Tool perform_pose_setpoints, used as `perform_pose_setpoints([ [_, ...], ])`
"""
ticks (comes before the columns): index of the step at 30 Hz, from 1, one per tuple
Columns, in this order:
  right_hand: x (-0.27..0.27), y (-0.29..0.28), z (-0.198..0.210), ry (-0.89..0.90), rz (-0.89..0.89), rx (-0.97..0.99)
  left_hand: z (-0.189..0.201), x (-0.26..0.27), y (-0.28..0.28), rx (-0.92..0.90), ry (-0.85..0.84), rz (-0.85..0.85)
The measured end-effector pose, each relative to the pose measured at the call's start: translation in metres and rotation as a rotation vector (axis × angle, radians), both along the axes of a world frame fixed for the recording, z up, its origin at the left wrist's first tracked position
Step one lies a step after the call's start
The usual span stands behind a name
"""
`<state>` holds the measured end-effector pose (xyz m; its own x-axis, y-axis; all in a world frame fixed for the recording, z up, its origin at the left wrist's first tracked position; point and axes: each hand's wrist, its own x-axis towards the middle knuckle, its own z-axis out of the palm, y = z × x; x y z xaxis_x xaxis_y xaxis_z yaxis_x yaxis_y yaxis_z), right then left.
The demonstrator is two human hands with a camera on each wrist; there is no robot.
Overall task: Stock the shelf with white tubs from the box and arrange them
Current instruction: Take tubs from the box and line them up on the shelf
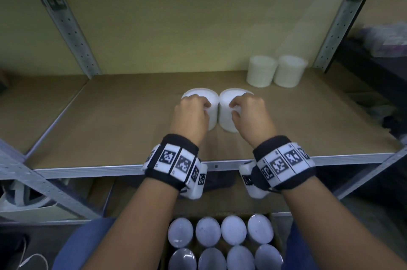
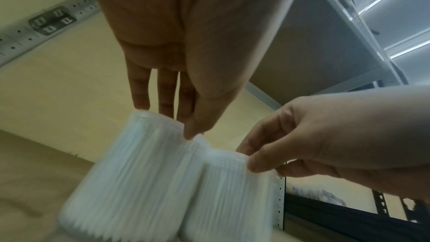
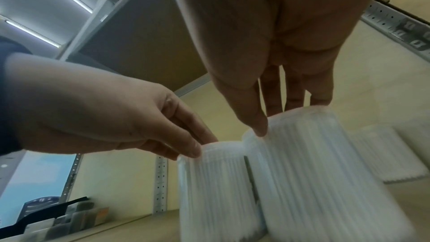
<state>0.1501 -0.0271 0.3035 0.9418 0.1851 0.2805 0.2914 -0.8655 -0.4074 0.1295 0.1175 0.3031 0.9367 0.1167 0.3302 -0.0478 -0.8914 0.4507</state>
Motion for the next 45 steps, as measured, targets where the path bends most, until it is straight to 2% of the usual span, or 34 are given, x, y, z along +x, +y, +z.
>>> perform_pose_setpoints([
  [5, 0.035, 0.003, 0.006, 0.045, -0.056, 0.026, -0.002, 0.042, 0.001, -0.01, 0.043, 0.01],
  [11, 0.075, 0.006, 0.009, 0.056, -0.042, -0.074, -0.002, 0.081, 0.002, 0.01, 0.059, 0.008],
  [21, 0.126, 0.009, 0.01, 0.055, -0.041, -0.113, 0.002, 0.132, -0.001, 0.007, 0.078, -0.001],
  [45, 0.191, 0.012, -0.003, -0.022, -0.08, -0.13, 0.007, 0.2, -0.004, 0.052, 0.088, -0.005],
])
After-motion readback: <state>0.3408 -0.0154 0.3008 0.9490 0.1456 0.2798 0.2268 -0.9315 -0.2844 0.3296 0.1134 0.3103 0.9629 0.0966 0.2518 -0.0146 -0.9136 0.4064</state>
